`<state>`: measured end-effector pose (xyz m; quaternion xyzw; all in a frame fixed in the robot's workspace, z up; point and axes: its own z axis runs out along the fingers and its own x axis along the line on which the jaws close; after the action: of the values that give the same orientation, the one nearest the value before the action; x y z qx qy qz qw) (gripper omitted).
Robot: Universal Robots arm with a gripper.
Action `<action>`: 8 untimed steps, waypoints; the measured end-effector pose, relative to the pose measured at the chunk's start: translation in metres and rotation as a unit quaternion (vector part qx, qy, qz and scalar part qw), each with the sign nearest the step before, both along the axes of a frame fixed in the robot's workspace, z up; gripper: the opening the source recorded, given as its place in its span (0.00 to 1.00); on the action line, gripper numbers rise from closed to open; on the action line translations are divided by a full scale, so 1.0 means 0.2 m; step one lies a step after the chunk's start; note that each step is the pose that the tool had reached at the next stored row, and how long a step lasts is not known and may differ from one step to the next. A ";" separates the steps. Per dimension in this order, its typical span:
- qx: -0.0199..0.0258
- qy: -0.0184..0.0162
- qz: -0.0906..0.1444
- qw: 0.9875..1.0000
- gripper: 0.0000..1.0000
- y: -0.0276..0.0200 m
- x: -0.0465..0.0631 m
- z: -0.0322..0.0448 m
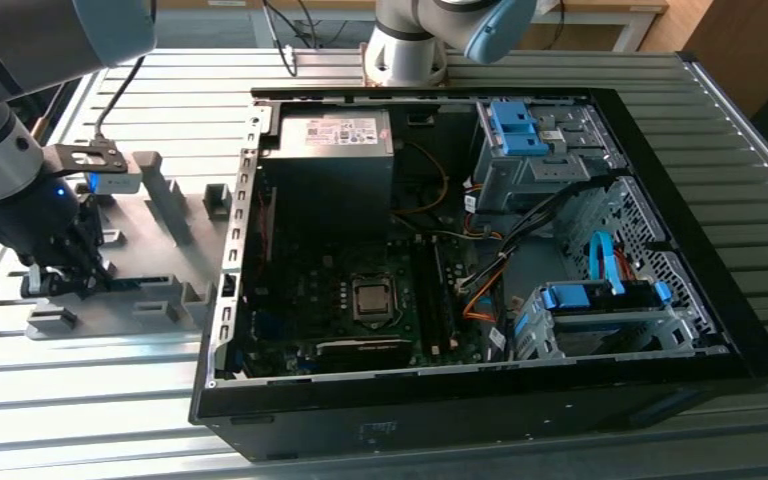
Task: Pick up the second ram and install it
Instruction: 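Pick up the second ram and move it above second insertion slot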
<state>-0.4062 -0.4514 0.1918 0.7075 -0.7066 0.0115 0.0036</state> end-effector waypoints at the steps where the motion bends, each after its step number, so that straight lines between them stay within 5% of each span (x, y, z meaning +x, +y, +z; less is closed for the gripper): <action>1: 0.000 0.000 0.000 1.000 0.14 0.000 0.00 0.001; 8: 0.000 0.000 0.000 1.000 0.14 0.000 0.00 0.036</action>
<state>-0.4063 -0.4514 0.1991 0.7075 -0.7066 0.0115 0.0037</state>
